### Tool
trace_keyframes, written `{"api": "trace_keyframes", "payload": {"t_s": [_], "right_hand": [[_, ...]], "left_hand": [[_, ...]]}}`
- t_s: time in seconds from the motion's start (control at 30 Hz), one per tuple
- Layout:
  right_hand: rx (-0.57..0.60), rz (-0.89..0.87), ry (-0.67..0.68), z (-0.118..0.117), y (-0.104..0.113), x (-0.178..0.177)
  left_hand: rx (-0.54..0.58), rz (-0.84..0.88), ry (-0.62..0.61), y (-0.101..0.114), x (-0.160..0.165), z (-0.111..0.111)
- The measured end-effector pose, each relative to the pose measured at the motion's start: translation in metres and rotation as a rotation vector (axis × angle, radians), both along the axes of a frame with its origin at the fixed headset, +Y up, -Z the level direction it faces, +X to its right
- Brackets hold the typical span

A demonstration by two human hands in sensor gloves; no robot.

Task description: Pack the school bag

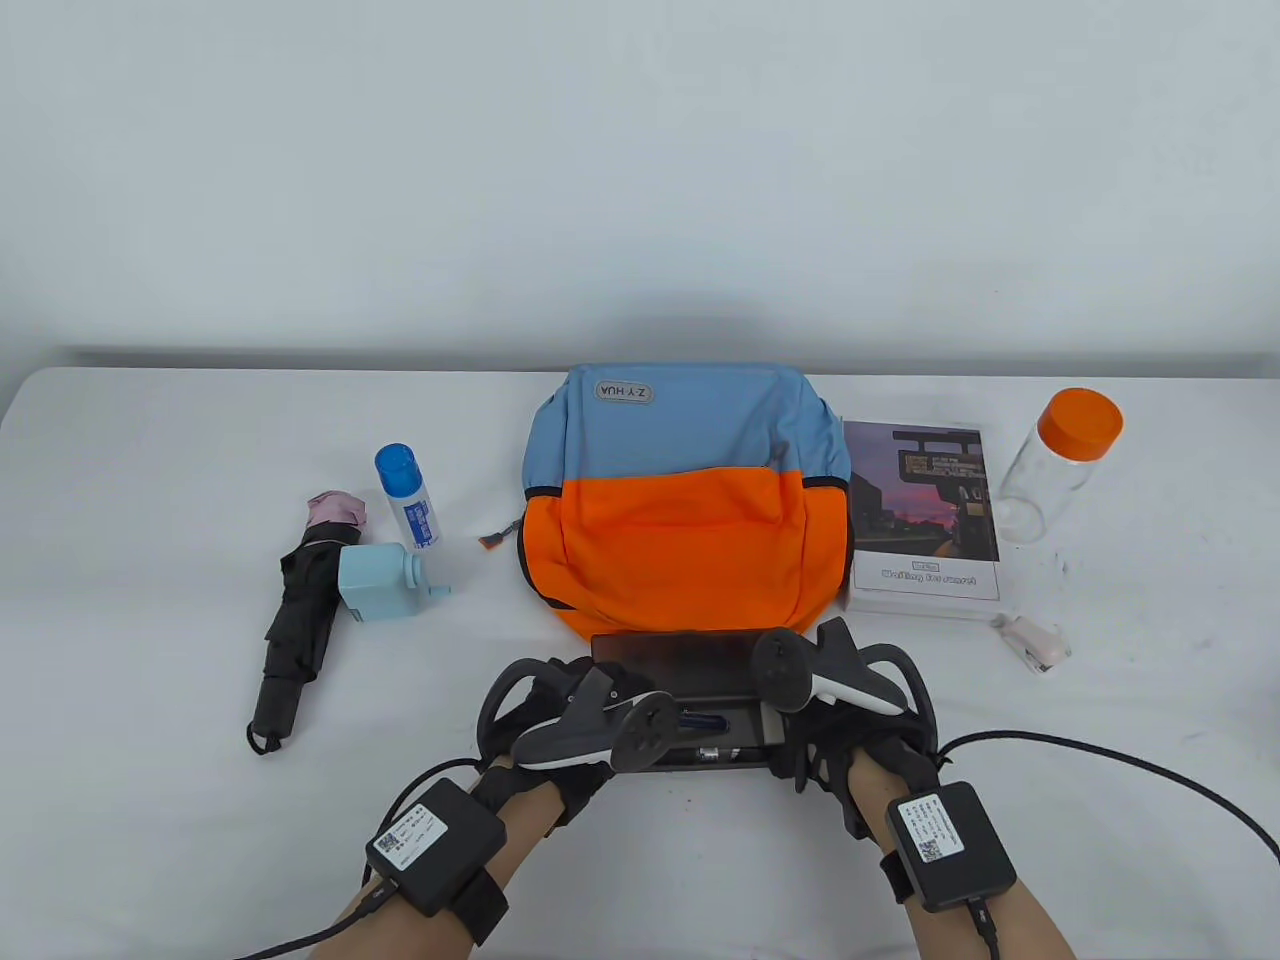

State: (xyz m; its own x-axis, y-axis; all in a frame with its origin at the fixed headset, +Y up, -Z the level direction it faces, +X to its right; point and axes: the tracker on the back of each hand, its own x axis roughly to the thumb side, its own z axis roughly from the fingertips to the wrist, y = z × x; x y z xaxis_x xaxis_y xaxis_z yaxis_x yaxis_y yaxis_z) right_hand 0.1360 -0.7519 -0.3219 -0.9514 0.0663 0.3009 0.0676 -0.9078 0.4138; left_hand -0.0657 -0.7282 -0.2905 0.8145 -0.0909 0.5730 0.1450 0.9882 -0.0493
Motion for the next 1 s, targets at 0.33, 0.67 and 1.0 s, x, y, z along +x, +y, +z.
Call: {"api": "trace_keyframes", "payload": {"t_s": [0.33,0.67,1.0], "right_hand": [[0.002,-0.006,-0.002,0.0,0.0,0.001],[0.003,-0.006,-0.001,0.001,-0.001,0.001],[0.009,-0.004,-0.001,0.001,0.0,0.001]], "left_hand": [[0.009,0.027,-0.059,-0.012,0.016,0.002],[0.027,-0.018,-0.04,-0.015,0.019,0.003],[0.116,-0.027,0.204,0.018,-0.017,-0.029]]}}
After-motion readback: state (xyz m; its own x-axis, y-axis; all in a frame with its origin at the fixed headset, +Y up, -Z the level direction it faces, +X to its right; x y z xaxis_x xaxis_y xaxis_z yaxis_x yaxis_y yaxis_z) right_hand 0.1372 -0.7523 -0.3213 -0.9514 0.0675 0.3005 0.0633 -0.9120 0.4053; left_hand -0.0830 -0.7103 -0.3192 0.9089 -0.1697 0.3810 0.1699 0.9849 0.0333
